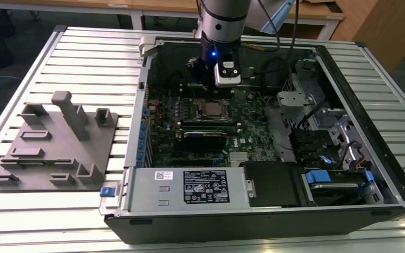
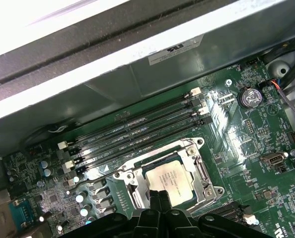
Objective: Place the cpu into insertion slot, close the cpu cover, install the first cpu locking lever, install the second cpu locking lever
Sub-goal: 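Close the cpu cover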
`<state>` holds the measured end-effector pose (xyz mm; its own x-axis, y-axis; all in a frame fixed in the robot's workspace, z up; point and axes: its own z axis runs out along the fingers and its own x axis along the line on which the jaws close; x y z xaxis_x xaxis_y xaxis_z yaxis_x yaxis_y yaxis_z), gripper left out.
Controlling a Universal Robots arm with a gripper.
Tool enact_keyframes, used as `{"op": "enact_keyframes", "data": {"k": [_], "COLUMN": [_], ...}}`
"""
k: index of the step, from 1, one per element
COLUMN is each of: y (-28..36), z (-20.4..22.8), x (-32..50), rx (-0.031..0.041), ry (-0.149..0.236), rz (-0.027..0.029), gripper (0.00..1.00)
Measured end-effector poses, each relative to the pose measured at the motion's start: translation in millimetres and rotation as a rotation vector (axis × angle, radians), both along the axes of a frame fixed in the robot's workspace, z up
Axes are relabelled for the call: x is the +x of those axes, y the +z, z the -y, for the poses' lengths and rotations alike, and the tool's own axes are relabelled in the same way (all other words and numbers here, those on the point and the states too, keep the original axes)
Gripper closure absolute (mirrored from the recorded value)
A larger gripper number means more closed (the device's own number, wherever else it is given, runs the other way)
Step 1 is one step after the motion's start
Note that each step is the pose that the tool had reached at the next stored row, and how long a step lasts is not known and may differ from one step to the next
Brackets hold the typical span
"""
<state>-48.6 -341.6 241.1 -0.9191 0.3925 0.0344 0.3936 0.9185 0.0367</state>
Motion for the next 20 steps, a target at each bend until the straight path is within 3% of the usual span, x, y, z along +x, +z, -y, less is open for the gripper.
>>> {"op": "enact_keyframes", "data": {"k": [7, 20], "y": [0.0, -3.4], "z": [0.0, 0.0], "x": [0.0, 0.0], "rx": [0.0, 0.0], "ry": [0.008, 0.239], "rz": [0.0, 0.0001], "gripper": [0.89, 0.89]}}
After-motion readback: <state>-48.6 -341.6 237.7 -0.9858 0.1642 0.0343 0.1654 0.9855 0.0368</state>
